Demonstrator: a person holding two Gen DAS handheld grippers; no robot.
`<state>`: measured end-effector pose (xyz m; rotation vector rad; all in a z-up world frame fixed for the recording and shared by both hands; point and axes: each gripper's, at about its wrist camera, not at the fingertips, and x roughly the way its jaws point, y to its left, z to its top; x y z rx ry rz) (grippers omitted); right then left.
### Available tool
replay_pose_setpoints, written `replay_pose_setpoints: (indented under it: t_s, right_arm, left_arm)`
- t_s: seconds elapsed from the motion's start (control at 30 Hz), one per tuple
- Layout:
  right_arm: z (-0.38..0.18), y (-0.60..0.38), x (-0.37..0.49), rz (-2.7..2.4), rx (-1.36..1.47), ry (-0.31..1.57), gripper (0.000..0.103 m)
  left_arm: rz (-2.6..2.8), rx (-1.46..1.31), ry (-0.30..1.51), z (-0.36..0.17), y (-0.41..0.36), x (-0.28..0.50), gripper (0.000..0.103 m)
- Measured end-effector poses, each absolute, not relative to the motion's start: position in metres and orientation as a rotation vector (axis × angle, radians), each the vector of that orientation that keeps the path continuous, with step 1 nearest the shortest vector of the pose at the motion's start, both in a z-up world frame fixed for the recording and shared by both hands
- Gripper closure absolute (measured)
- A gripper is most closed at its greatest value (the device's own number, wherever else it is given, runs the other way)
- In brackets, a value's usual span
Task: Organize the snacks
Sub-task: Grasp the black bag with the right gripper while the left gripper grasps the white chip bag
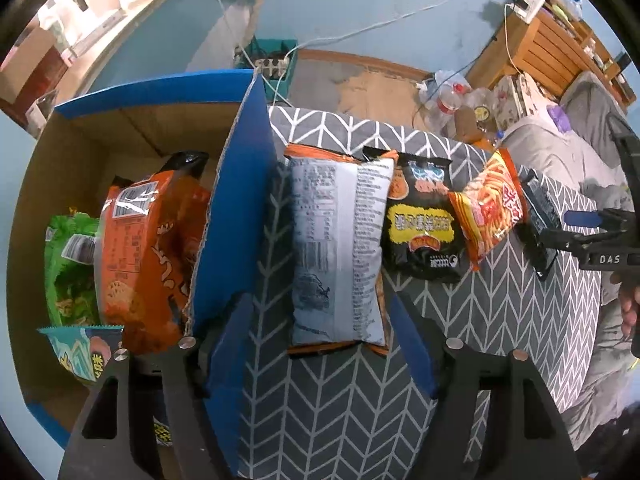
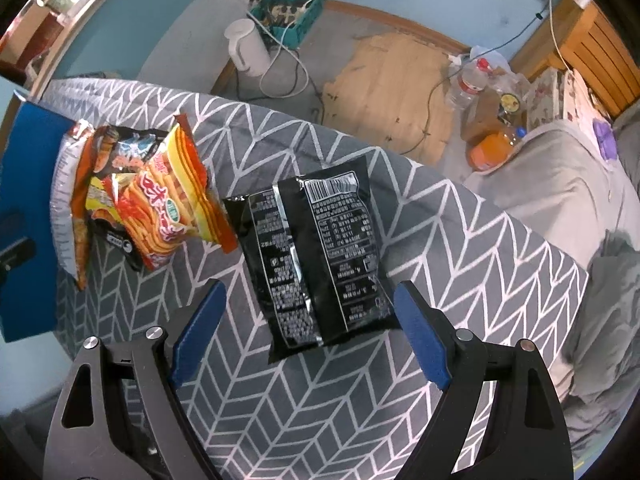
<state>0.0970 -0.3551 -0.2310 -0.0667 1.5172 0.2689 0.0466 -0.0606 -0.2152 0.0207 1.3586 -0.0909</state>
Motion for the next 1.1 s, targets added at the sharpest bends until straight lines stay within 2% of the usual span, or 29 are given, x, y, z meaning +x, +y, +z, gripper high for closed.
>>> replay_pose_setpoints:
  t_s: [0.33,0.4,0.67,1.1]
  right_arm:
    - [-0.245,-0.349,0.104,0.272,-0.086,1.529,0.018]
    - [-0.247,-0.348,0.105,0.269,-0.090,1.529,0.018]
    - [-0.253,-0.341,0.108,0.240,-0.105,1.527,0.018]
    - [-0.276,-0.342,0.103,0.184,-0.121,1.557,0.017]
  left_arm:
    - [-0.091,0.034,1.380,-0.216,-0.054,0.061,0.031]
    - [-0.101,0.009,1.391,-0.216,-0.059,0.062,0.025]
    - [-0.124,0.007,1.429,-0.229,-0.085,0.073,0.021]
    - [-0.091,0.008,1.490,-0.267,-0.085,0.099,0.021]
